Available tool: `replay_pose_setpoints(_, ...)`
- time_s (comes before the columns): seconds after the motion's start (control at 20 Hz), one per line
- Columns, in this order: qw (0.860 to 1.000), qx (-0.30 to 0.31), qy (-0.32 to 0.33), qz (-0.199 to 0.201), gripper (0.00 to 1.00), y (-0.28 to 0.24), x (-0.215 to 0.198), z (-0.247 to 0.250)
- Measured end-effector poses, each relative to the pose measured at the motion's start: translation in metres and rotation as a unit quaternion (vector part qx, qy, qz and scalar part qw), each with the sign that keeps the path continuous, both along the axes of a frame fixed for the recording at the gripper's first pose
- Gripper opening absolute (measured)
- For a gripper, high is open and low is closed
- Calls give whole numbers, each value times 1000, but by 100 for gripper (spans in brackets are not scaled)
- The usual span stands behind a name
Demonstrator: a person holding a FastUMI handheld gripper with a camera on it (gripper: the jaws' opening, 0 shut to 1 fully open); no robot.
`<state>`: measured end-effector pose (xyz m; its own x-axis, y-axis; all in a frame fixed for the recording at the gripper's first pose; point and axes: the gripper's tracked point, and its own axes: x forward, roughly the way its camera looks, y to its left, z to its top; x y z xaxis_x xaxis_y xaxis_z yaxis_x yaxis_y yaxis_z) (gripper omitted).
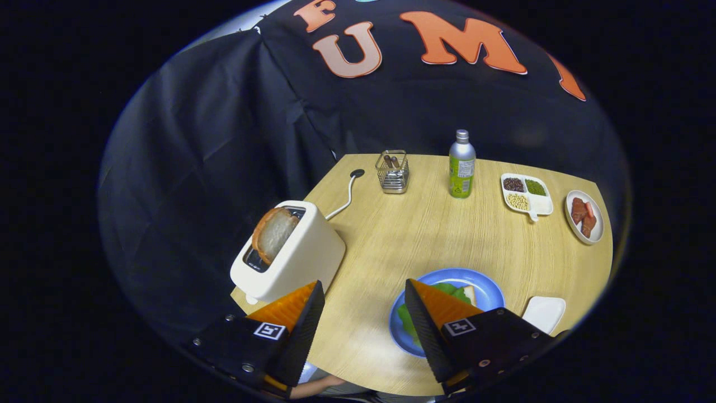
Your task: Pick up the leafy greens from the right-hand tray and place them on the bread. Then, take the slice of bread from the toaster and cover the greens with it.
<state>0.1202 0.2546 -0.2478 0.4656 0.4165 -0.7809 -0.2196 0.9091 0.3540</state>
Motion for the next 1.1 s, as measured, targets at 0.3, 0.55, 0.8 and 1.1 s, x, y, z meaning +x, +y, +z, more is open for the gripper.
replay_pose_setpoints(0.3,1000,21,16,6,87,57,14,30)
replay_pose_setpoints(0.55,1000,11,23,18,87,98,30,32)
replay_pose_setpoints(0.8,998,-11,45,50,87,140,30,22)
replay_pose_setpoints(1.1,996,-20,71,41,85,163,38,4)
